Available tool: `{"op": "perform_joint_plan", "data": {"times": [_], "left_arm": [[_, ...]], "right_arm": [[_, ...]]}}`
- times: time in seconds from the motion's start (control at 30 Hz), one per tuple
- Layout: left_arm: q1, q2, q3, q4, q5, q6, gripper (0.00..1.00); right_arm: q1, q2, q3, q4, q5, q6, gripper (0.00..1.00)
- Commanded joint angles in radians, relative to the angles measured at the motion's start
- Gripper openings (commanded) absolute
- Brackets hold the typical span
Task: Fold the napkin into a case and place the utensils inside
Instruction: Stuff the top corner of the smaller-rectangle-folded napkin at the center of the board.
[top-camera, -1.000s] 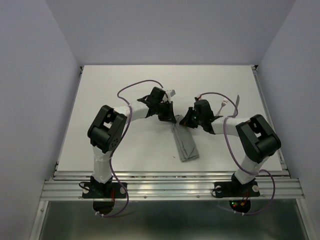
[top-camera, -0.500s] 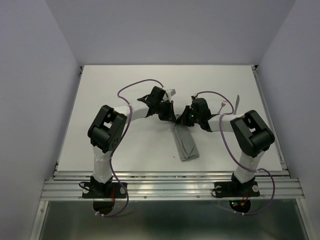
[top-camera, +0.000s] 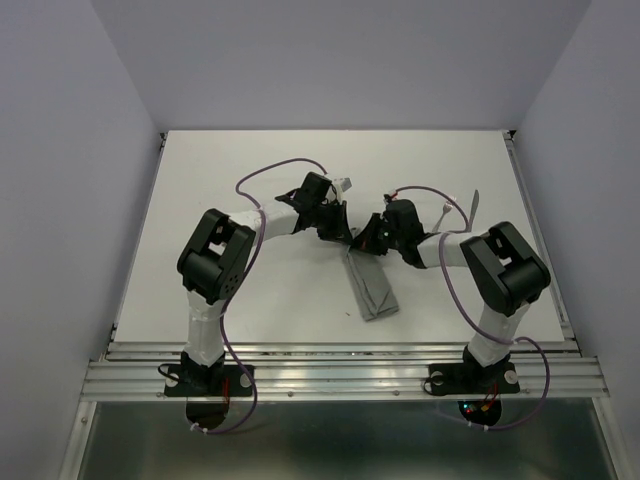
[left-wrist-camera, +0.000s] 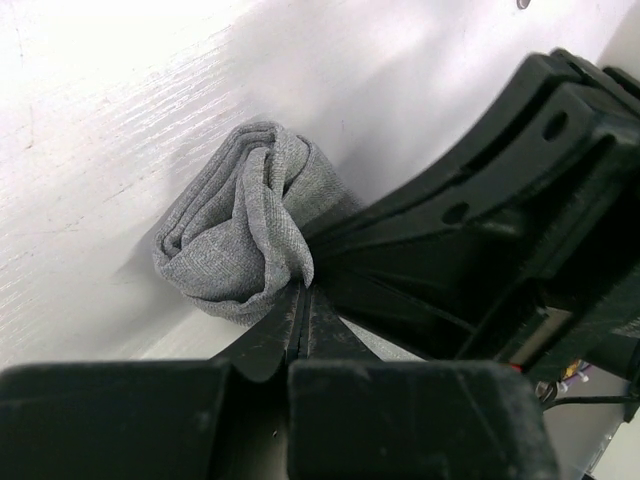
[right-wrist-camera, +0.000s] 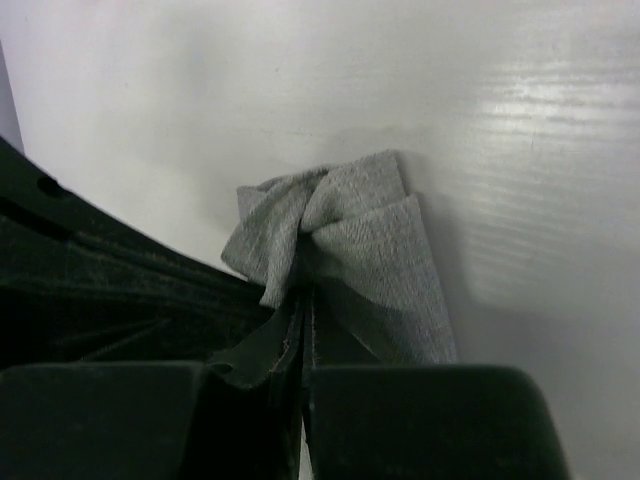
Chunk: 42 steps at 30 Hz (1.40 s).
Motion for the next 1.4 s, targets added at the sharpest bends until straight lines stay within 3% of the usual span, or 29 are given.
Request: {"op": "perform_joint_plan", "data": {"times": [0.0,0.27,0.77,1.13,1.37], "left_arm": [[-0.007,-0.01,0.036,0.003,0.016,0.008,0.0],[-0.001,-0.029,0.036,-0.026,0.003,0.033,0.0],[0.001,-0.036,0.036,-0.018,0.034,0.04,0.0],[0.001,-0.033,0.032,-0.018,0.033,0.033,0.0],[0.002,-0.013,0.049,-0.02,0.029,0.02,0.0]], "right_arm": [[0.009,-0.089,-0.049,0.097,-0.022,0.024,0.01],[0.009,-0.08,-0.111,0.261,-0.057,0.092,0.01],[0.009,0.049,-0.063,0.419,-0.133,0.175,0.01],[0.009,0.124,0.047,0.191,-0.028,0.159,0.01],[0.009,0.061,0.047,0.13,-0.022,0.115,0.01]]}}
